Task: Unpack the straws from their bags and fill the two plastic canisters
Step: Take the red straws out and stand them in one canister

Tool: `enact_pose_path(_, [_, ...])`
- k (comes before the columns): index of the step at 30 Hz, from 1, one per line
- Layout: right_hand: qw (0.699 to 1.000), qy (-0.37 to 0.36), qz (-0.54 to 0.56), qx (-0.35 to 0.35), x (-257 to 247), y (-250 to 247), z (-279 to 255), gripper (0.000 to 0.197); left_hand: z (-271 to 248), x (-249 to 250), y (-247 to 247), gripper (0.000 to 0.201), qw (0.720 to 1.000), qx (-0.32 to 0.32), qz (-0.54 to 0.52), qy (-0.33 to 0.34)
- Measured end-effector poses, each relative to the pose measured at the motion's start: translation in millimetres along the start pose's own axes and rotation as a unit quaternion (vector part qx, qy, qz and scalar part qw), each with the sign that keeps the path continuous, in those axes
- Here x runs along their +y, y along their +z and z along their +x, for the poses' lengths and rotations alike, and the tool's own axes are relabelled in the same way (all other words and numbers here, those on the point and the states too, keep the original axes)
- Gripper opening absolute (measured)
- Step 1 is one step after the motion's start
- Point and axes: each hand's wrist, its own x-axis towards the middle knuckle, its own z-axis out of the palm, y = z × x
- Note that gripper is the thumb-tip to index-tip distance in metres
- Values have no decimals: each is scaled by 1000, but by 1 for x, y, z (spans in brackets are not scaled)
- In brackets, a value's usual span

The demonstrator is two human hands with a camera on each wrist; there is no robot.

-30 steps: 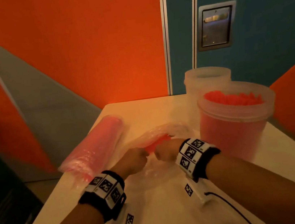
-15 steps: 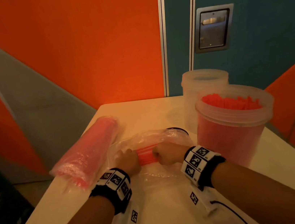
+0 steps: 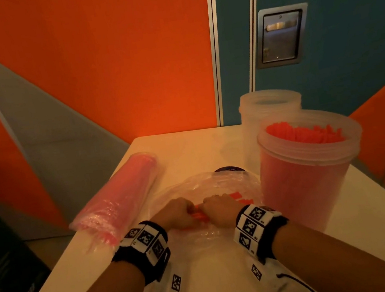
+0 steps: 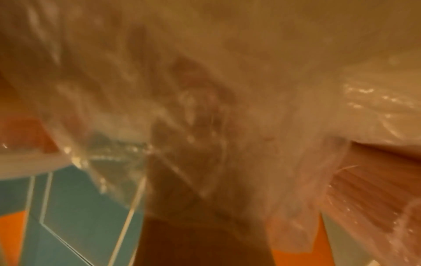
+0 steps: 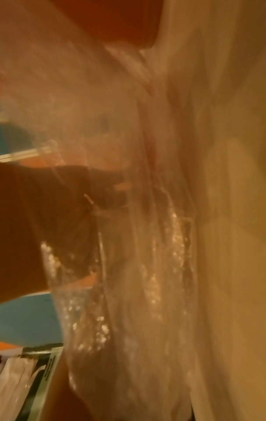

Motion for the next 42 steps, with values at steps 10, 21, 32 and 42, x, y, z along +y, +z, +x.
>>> enact_pose_path(10, [998,8,-8,-58,0,-4,-14,25,0,12,-4,40,1000,-28,-2,-6])
enact_pose_path(21, [995,-52,4,-79,6,-1,-33,28,8,5,13,32,988,-34,149,-13])
enact_pose_path(32, [933,-39,326,151,30,-39,-35,17,-12,-5,-26,27,993,74,12,88])
enact_pose_path(42, [682,26,688,245,28,-79,-5,17,-24,-21,-38,18,938,288,72,177])
